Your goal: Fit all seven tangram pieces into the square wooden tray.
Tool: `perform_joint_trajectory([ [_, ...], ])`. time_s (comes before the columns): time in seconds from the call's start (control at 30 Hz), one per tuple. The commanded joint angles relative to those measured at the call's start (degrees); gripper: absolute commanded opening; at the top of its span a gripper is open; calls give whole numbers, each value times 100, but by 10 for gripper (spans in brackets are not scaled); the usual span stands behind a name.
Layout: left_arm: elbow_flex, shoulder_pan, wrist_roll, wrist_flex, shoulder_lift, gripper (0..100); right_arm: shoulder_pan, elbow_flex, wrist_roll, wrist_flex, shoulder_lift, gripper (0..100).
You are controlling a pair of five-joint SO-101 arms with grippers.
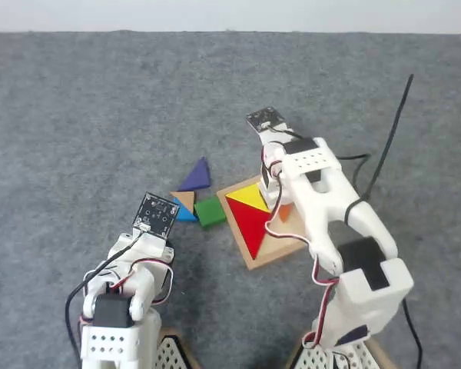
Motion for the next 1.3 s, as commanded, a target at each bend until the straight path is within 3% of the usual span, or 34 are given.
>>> perform_joint_trajectory([
  [0.0, -57, 26, 26, 35, -132, 65, -40, -264, -70, 22, 13, 165],
  [0.47, -57, 26, 26, 35, -132, 65, -22, -791, -70, 163, 4, 165],
  [0.73, -57, 26, 26, 35, -132, 65, 312, -668, -62, 567, -233, 165],
  [0.9, -57, 26, 26, 35, -132, 65, 426, -352, -18, 286, -541, 165],
  [1.27, -57, 26, 26, 35, -132, 65, 444, -651, 185, 119, 268, 165],
])
